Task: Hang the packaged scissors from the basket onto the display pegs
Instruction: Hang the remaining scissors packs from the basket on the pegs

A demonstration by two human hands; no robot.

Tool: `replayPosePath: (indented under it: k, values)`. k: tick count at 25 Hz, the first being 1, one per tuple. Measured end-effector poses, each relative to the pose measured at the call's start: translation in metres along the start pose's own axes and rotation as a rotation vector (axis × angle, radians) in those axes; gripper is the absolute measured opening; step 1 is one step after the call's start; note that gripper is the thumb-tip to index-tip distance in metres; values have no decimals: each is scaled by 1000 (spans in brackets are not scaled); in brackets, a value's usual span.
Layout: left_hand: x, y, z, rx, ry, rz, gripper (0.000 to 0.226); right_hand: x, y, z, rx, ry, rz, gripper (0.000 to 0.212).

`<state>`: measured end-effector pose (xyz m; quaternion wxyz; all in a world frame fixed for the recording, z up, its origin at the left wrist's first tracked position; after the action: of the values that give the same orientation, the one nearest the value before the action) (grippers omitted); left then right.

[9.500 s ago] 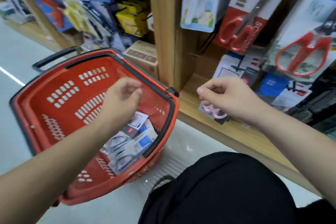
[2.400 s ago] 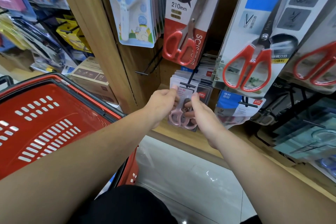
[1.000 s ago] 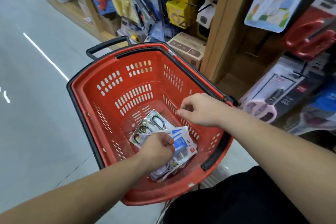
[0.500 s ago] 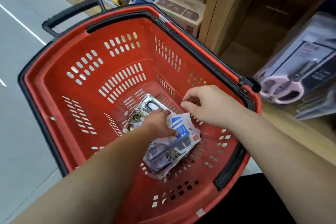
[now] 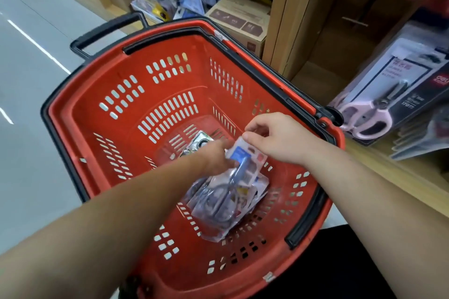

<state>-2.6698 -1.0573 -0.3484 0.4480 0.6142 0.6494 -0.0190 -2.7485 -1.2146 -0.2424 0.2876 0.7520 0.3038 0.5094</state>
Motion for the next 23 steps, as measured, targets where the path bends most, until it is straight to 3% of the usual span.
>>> replayPosePath:
  k: [2,5,8,10,12,14,18,21,23]
  values:
    - [-11,40,-20,-59,-80,-165,25,1,2,-2,-1,-16,46,32]
    - [-21,95,-64,-220,-202,-385,26,10,12,-9,-88,-61,204,72]
    - [-45,128,-110,-335,-364,-560,27,30,15,-20,-154,-92,375,91]
    - [-69,133,-131,-368,-449,-643,28,48,14,-26,-205,-38,515,82]
    - [-89,133,-143,-423,-500,-735,30,65,23,-32,-322,2,691,51]
    - [-111,132,-150,-430,-577,-821,28,76,42,-40,-450,12,808,34]
    - [-161,117,-167,-408,-672,-890,27,82,81,-67,-594,70,856,50]
    - [-178,94,-164,-274,-684,-1050,28,69,95,-90,-679,35,739,56]
    - [-177,81,-154,-205,-590,-1051,34,57,105,-107,-756,54,599,54]
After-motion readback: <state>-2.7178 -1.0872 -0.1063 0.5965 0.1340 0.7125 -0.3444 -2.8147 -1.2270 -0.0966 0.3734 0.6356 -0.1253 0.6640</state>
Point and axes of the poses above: each hand's wrist, its own z-axis towards the middle knuckle, its own y-axis out of the back of the hand, x = y × z, the point moved 3 cm from there along z, towards the middle knuckle, and after that the axes turned 9 degrees about -z, right-handed, at the moved point
